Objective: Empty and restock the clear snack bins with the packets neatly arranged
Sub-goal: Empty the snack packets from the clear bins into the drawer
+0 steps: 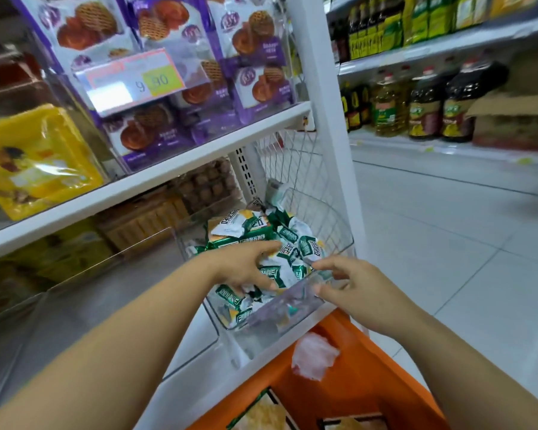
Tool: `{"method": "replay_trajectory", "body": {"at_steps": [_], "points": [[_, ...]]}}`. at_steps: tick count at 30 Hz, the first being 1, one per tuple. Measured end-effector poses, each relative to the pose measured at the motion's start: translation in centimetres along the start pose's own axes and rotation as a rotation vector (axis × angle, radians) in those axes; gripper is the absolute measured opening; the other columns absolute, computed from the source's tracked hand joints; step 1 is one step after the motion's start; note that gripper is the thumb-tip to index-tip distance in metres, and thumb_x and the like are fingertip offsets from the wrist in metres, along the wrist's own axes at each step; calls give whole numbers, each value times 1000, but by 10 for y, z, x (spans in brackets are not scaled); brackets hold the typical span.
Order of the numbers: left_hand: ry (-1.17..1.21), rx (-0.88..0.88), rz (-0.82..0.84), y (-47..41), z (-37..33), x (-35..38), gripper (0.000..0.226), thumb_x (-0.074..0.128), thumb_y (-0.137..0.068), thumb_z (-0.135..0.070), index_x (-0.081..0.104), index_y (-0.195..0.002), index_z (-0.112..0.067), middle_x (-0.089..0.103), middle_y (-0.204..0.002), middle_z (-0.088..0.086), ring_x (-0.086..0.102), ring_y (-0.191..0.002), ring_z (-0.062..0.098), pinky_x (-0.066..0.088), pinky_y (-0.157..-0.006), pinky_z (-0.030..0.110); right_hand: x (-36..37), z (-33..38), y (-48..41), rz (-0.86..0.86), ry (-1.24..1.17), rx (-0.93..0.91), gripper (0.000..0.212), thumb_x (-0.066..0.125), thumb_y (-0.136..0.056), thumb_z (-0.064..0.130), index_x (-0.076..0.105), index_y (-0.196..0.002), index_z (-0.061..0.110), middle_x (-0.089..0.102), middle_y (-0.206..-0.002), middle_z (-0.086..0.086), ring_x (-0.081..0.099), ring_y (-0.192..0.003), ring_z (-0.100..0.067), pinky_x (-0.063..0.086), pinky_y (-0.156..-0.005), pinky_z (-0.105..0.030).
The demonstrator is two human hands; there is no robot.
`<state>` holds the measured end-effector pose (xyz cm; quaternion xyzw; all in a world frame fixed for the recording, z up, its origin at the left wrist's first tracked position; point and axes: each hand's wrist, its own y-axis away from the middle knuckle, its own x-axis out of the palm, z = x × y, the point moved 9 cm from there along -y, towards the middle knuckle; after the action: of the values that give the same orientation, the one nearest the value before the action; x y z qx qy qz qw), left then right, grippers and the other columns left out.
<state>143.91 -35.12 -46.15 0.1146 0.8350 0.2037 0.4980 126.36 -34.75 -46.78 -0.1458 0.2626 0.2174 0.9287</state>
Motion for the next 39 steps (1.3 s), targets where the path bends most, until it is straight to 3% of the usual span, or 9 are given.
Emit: {"method": "replay_trajectory", "body": {"at_steps": [3, 6, 9, 13, 19, 24, 29, 33, 39], "points": [[54, -14, -9, -9, -4, 1, 82, 71, -86, -22, 22, -150, -37, 20, -158, -2, 45, -127, 26, 59, -77, 42, 0, -3, 1, -4, -32, 18, 35, 64, -90, 28, 58, -123, 33, 51, -116, 16, 50, -117, -6, 34, -85, -18], [198, -3, -31, -14, -12, 4, 77, 70, -87, -20, 27, -149, -34, 20, -158, -3, 38, -133, 24, 60, -75, 40, 0, -7, 0, -1, -46, 22, 36, 64, -89, 30, 58, -125, 32, 54, -124, 15, 50, -113, -4, 35, -84, -18], [303, 7, -68, -19, -15, 8, 72, 71, -87, -20, 33, -146, -33, 29, -152, -3, 45, -125, 21, 60, -74, 36, 1, -7, 0, -8, -58, 18, 35, 63, -90, 30, 57, -124, 32, 52, -122, 17, 49, -110, -2, 36, -82, -16], [430, 7, -115, -24, -15, 11, 56, 75, -82, -23, 50, -131, -34, 51, -107, -8, 55, -102, 16, 58, -76, 34, 0, -8, -1, -42, -99, 19, 27, 64, -89, 27, 61, -114, 34, 55, -107, 22, 53, -98, 2, 35, -69, -3], [479, 40, -186, -29, -16, 12, 59, 80, -76, -26, 54, -128, -35, 51, -126, 0, 51, -115, 19, 46, -78, 30, 0, -10, -3, -66, -131, 30, 25, 64, -88, 26, 63, -112, 34, 54, -98, 29, 52, -93, 4, 36, -67, -6], [626, 63, -198, -26, -21, 20, 46, 77, -79, -13, 57, -116, -32, 63, -100, 8, 62, -81, 14, 52, -58, 24, 1, -11, -4, -57, -140, 31, 24, 63, -89, 26, 61, -110, 37, 51, -95, 32, 53, -93, 4, 37, -66, -7], [430, 171, -435, -2, -28, 0, 42, 78, -76, -10, 55, -98, -37, 65, -96, 8, 66, -80, 25, 58, -79, 42, -2, -10, -4, -87, -172, 16, 22, 64, -89, 24, 65, -109, 33, 60, -105, 24, 56, -101, -1, 41, -75, -9], [77, 243, -659, 44, -33, -23, 46, 78, -78, -25, 49, -110, -42, 49, -128, -3, 48, -116, 13, 32, -93, 18, -27, 3, -2, -232, -95, -35, 26, 63, -90, 19, 65, -114, 28, 61, -108, 18, 53, -102, 1, 38, -87, -15], [-9, 320, -850, 101, -9, -44, 48, 77, -79, -24, 49, -113, -44, 42, -119, -15, 39, -106, -6, 26, -91, 6, -24, 20, -47, -42, 272, -166, 44, 64, -89, 24, 53, -132, 23, 53, -137, 0, 48, -124, -15, 32, -92, -19]]}}
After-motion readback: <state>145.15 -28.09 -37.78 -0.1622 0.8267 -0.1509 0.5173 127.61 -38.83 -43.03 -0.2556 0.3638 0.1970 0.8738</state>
